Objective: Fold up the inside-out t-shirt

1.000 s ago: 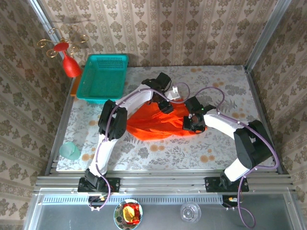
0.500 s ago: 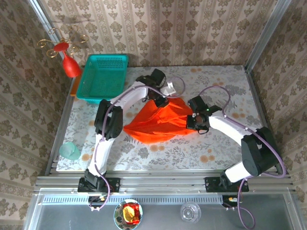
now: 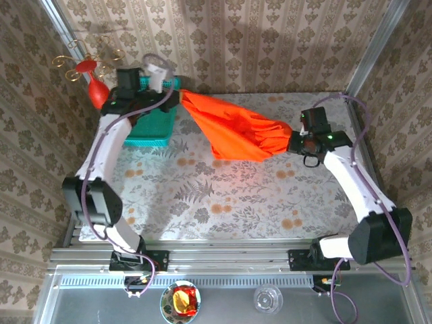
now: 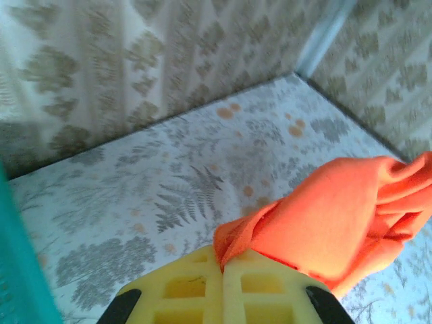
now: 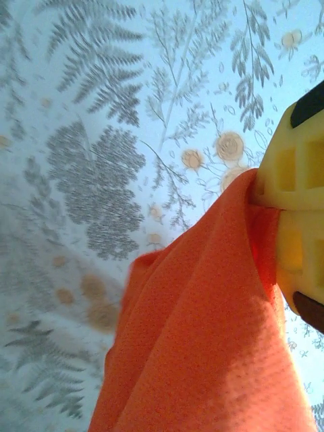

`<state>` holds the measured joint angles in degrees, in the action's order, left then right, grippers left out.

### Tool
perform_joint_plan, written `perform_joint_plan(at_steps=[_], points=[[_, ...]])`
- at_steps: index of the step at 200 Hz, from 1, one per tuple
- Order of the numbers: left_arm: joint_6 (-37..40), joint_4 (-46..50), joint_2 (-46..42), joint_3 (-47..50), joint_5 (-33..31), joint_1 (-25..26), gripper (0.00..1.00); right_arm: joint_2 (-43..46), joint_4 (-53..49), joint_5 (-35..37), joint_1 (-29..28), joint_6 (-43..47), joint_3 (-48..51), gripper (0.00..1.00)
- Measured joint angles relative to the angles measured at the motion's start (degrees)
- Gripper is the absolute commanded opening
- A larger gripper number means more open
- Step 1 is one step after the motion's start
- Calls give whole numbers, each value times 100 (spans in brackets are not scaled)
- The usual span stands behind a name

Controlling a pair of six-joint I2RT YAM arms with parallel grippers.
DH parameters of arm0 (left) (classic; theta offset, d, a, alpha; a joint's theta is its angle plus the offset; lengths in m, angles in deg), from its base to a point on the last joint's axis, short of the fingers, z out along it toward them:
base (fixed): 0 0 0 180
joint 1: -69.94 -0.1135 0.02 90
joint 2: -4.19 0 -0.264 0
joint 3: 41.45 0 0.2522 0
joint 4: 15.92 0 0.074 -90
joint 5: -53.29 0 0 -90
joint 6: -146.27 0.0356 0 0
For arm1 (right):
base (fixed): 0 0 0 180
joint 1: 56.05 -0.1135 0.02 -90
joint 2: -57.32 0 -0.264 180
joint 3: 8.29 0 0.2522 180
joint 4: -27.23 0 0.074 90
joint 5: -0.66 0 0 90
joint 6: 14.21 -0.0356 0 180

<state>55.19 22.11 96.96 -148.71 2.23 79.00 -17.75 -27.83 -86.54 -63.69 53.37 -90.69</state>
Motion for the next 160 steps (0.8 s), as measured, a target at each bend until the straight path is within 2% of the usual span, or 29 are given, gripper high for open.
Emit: perform_joint_plan(at_steps=[33, 58, 90, 105, 124, 160], points=[[-501, -380, -1093, 1510, 181, -702, 0, 634, -103, -4, 181, 42, 407, 0], [-562, -299, -1725, 2570, 199, -846, 0, 739, -188, -144, 214, 7, 1032, 0], [-595, -293, -1993, 3716, 131, -507, 0, 590, -431, -411, 96, -151, 1484, 31], [-647, -313, -1969, 4144, 22, -225, 0, 581, -511, -380, -155, -256, 1462, 36], [-743, -400, -1950, 4505, -63, 72, 0, 581, -647, -289, -651, -350, 1300, 38], [-927, -678, -1947, 4627, -247, 216, 0, 509, -693, -179, -1845, -619, 789, 39]])
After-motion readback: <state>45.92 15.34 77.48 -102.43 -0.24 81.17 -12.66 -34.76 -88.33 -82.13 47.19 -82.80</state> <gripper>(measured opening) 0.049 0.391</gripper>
